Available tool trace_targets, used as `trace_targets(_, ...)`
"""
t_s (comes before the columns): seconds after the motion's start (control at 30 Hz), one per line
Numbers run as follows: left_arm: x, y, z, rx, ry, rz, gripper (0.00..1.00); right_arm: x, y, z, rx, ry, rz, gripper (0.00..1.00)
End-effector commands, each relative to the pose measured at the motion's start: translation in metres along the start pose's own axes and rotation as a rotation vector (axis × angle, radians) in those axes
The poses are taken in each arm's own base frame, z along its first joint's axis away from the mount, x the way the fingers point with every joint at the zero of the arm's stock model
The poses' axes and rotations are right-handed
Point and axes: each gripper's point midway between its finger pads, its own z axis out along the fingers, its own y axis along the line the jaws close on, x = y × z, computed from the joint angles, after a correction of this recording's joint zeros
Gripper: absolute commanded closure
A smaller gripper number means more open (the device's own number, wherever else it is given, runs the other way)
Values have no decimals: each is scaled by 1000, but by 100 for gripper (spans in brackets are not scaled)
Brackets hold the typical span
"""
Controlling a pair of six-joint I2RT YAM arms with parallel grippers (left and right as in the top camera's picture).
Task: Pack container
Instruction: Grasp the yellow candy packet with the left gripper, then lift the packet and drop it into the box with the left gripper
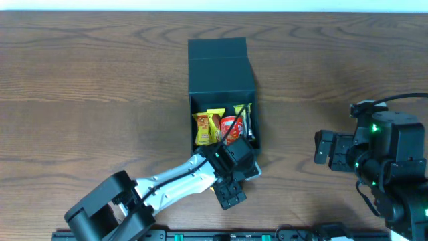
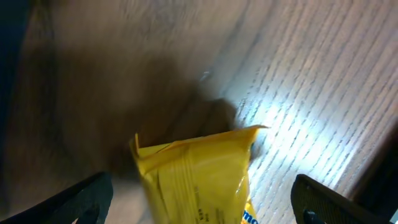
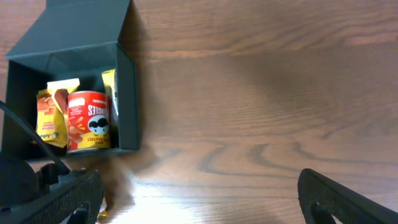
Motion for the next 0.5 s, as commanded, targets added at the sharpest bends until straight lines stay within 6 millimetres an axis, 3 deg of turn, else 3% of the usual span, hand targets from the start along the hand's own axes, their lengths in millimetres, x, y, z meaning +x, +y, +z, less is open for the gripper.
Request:
trace_targets(0.0,4,-1,6,6,15,6,7,-2,-2,-3,10,-12,-10,1)
trace_targets(0.3,10,1,19,13,53,-4,12,-2,-2,-3,11,-12,-10,1)
trace_targets(0.47,10,1,19,12,53,-3,24,-2,-2,-3,14,-13,-10,1)
